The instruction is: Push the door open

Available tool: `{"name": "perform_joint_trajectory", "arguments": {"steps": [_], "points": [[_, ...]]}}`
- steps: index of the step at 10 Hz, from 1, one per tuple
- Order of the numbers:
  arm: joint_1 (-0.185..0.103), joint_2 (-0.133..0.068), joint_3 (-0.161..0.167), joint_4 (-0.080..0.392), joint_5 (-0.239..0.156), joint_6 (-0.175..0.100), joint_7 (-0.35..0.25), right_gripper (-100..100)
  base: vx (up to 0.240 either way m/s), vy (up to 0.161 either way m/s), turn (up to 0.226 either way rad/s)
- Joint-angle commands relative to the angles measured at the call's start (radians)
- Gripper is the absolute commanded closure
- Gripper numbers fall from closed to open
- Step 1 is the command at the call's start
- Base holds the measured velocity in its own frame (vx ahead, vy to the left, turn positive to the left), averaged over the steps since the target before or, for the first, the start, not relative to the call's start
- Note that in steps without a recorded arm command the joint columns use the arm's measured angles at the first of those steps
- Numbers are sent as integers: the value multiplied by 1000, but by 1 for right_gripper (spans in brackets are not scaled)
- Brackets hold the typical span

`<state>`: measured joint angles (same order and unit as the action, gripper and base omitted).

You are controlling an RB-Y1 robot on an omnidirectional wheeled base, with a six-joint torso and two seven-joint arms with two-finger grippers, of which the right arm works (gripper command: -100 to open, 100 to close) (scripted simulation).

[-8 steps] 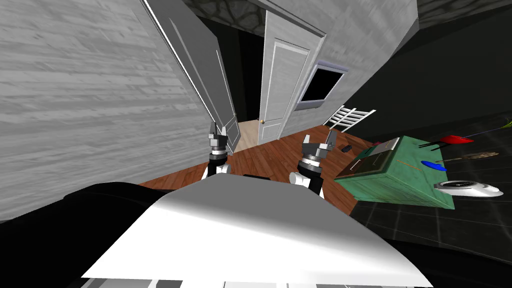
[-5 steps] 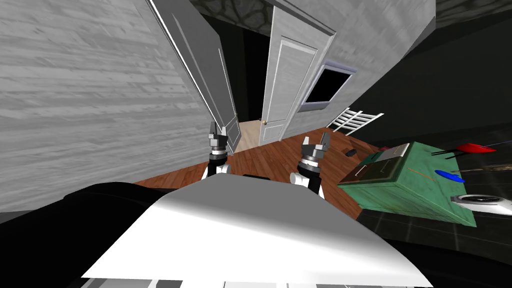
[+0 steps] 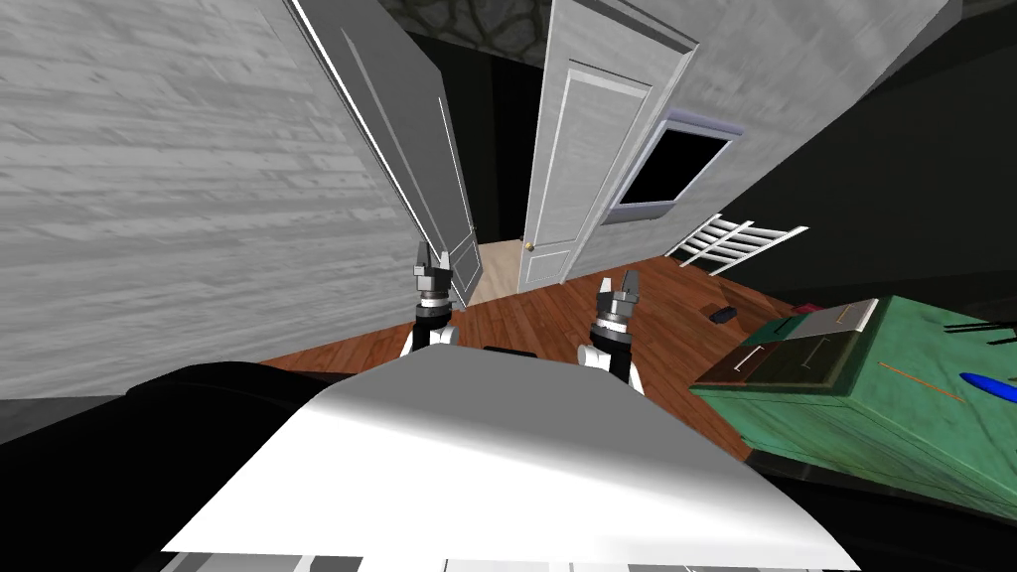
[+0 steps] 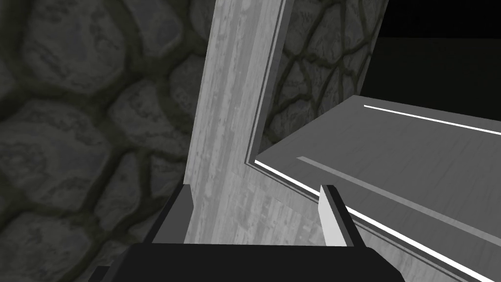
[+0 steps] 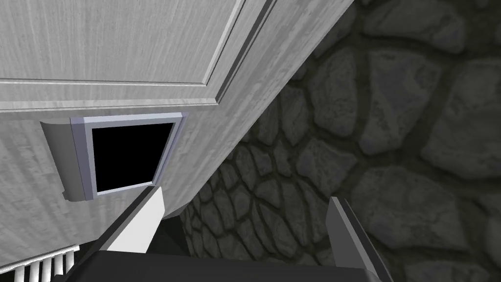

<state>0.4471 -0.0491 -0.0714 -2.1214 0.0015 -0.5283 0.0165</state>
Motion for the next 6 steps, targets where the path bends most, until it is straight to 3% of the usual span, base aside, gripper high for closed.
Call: {"name": "perform_joint_trajectory", "arguments": {"steps": [1, 6], "points": [[-3, -5, -9, 22, 17, -8, 30, -100, 124, 9, 92], [-17, -28, -56, 140, 86, -54, 143, -100, 137, -20, 116]]}}
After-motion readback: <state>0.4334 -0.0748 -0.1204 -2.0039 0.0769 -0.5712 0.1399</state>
